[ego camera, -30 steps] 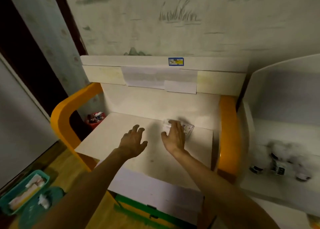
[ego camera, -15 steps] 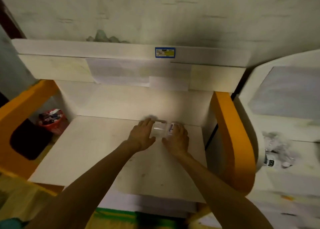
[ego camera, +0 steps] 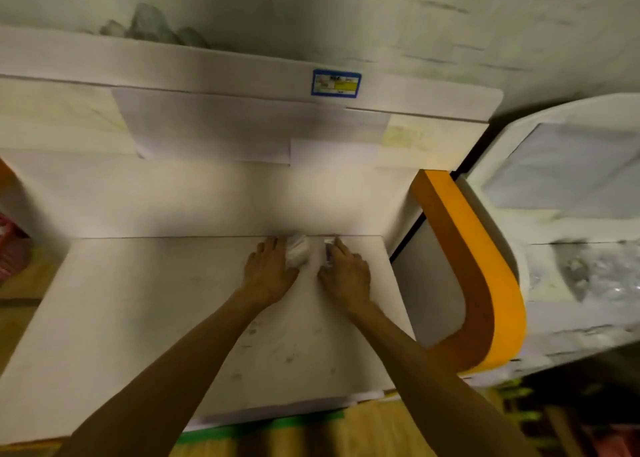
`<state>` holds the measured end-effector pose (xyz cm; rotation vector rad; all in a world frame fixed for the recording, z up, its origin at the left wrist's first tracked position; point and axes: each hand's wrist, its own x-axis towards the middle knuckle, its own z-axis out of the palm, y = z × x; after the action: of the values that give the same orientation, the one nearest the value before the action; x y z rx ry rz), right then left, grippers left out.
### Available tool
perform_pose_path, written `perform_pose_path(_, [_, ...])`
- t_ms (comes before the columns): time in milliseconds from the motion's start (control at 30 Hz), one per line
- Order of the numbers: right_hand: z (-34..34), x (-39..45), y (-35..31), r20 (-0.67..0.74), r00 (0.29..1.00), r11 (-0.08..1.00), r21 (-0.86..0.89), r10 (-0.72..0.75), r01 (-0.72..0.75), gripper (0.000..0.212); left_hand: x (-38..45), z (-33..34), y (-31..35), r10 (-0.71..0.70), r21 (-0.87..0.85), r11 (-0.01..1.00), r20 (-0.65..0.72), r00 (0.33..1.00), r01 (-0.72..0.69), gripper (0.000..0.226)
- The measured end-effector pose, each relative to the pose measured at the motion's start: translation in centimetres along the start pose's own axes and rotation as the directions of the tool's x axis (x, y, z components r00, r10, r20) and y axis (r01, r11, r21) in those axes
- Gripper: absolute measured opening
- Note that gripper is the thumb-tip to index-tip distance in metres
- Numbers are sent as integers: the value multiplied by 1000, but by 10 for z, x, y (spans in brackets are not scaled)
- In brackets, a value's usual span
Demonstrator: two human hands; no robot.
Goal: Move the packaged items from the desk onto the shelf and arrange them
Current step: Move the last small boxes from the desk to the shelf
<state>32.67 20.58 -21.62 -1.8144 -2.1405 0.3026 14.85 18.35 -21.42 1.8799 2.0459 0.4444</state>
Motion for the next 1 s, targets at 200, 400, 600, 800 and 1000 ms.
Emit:
perform_pose_path(200, [-53, -2, -13, 129, 991, 990, 136, 25, -43, 38, -20, -5, 18, -173, -320, 940, -151, 973, 117, 76])
perform_pose_path(400, [-116, -27, -24, -203, 978, 954, 279, -51, 108, 52, -36, -41, 64, -260, -565, 825, -353, 899, 17, 76])
perform_pose_path(600, [-187, -66, -5, -482, 871, 884, 364, -91, 294, 55, -69, -73, 147, -241, -613, 765, -558, 794, -198, 64])
perform_pose_path(800, [-256, -123, 80, -618, 784, 815, 422, -63, 398, 61, -113, -83, 248, -55, -447, 778, -749, 660, -442, 67])
perform_pose_path(1000, [-287, -198, 206, -636, 771, 869, 397, 28, 296, 51, -155, -30, 360, 231, -279, 819, -638, 735, -500, 67])
